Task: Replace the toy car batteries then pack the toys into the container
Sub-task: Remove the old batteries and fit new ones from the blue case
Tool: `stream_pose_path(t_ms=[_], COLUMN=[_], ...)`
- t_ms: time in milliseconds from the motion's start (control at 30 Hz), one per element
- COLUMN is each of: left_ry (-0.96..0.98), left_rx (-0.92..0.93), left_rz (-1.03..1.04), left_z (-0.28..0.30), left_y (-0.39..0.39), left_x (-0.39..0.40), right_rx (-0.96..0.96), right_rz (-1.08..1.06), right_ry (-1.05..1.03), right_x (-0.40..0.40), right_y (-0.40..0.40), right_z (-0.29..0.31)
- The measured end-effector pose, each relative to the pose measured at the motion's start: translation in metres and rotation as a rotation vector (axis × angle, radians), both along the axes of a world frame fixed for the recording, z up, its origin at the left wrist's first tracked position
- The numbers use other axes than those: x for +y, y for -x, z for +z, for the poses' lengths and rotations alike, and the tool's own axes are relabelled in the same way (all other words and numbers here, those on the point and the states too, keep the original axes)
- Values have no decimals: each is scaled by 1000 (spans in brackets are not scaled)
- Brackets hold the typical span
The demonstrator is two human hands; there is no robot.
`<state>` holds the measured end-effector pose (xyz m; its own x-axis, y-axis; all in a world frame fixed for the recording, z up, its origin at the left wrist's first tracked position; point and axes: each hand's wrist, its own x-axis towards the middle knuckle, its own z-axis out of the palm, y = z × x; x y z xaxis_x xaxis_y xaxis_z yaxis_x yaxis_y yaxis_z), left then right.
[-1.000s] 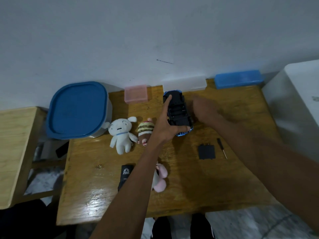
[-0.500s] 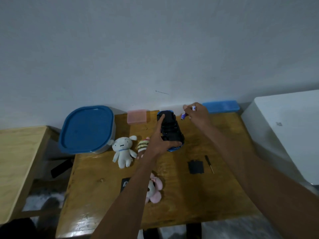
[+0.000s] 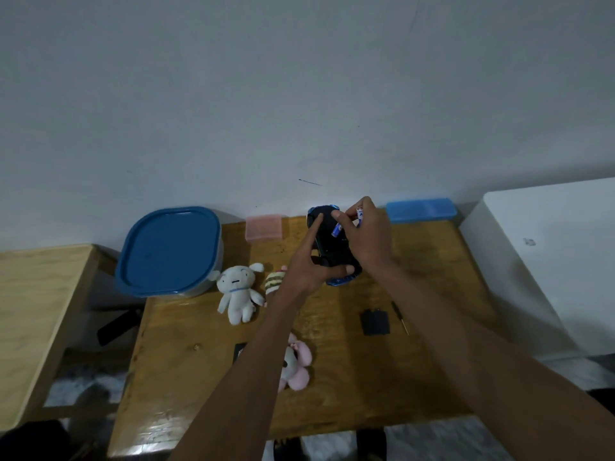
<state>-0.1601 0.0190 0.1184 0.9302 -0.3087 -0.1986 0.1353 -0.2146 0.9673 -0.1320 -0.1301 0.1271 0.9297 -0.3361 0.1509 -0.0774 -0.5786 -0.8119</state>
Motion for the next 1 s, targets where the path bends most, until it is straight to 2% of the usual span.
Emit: stream_pose_path(t_ms=[300,767,1000], left_ry=[62,49,33], left_rx=[17,39,39], left_rz=[9,13,-4], left_z=[-6,-14,-13], left_y=[4,10,14], left_x=[6,1,5], right_rx=[8,13,101], right_rz=[71,176,174], right_ry=[181,326,271], right_x=[1,-5,-7], right_y=[14,17,21], right_z=[-4,-1,-11])
